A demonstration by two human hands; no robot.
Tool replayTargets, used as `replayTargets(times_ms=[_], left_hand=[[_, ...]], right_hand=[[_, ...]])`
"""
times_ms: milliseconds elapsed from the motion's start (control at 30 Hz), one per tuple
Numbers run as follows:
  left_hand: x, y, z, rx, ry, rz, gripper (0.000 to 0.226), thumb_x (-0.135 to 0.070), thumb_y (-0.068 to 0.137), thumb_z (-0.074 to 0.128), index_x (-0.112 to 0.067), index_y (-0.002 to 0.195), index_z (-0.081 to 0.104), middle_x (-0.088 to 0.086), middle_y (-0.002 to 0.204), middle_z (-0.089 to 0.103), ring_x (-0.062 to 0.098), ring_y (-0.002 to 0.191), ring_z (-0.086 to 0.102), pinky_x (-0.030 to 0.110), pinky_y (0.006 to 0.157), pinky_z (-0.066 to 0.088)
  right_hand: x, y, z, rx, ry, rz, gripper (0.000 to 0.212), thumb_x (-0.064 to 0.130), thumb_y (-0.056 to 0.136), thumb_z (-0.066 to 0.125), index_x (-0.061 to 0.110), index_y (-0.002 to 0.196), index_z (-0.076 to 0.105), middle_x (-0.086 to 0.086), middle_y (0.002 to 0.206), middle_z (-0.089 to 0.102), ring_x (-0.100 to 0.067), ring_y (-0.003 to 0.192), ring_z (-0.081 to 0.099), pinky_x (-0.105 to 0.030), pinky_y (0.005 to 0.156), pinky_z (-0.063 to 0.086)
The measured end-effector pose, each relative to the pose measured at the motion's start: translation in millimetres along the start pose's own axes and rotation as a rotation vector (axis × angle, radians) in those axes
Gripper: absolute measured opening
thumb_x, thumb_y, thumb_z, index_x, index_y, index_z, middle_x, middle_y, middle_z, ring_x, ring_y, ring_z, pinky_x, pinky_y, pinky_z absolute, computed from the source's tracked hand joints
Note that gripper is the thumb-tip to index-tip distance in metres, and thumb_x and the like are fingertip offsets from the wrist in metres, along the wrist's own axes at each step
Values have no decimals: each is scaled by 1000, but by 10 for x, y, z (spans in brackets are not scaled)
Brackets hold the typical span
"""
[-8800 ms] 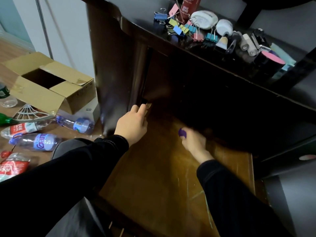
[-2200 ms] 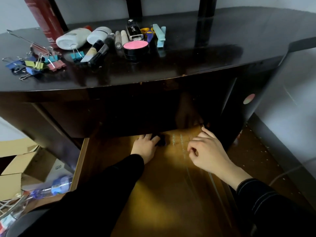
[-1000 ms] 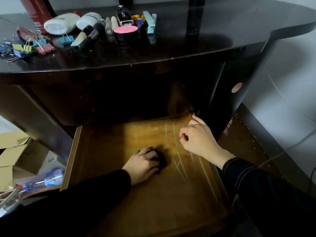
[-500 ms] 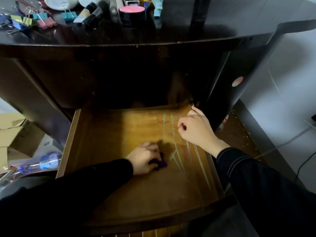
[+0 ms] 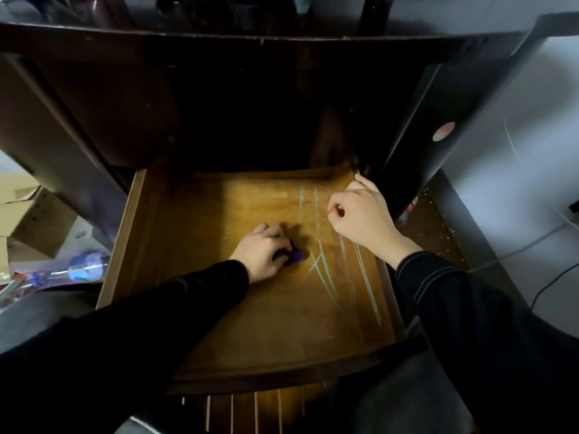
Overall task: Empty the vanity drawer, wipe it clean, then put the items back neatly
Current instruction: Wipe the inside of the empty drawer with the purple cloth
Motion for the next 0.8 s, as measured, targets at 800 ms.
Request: replayTargets(times_ms=[800], left_hand=[[-719, -942, 258, 450, -34, 529, 17, -33, 87, 64, -23, 100, 68, 0, 103, 58, 23, 95, 53, 34, 68, 46]], right_hand=[[-15, 6, 63, -6, -26, -16, 19, 20, 88, 60, 23, 75, 74, 8, 62, 58, -14, 85, 55, -36, 126, 17]])
Point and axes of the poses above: each hand's wrist, its own y-axis towards the middle knuckle, its own z-axis out of the palm, x = y × z, the point moved 5 cm from there along y, towards the middle knuckle
